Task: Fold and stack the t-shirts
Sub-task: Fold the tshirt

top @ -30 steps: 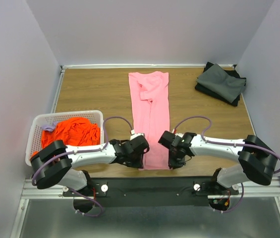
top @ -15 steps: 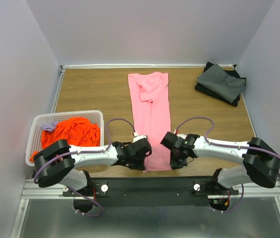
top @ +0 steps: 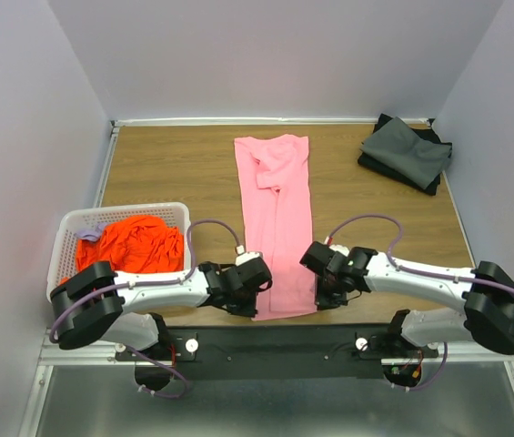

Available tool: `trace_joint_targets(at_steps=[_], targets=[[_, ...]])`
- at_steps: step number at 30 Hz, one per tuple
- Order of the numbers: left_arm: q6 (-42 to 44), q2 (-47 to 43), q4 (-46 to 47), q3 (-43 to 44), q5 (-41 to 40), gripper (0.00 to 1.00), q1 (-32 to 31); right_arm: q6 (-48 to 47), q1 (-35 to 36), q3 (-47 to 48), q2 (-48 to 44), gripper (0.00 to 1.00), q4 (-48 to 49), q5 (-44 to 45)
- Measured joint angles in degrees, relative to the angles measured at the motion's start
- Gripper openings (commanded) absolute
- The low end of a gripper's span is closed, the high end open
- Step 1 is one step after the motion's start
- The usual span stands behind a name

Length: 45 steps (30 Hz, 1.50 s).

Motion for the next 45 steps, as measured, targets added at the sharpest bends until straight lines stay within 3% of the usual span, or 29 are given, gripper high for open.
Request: trace_joint_targets(at_steps=[7,18,31,45], targets=[[-0.13,-2.97,-4.44,0.04,-0.92,0.0,0.0,1.25,0.0,0.44,-3.67,0.02,-1.46,0.0],[0.57,-4.02,-8.96,4.31,-3.1,0.0,1.18,1.55,0.0,9.88,-2.32,0.01,-3.52,3.19],[5.6,-6.49,-8.28,8.83,-4.83,0.0,12.72,0.87,-2.47,17.16,3.17,0.02,-4.42,7.8],[14.27,2.21,-4.37,16.28,-6.56,0.0,20.79,-4.17,-10.1,25.11,11.47,0.02,-3.67,15.98]])
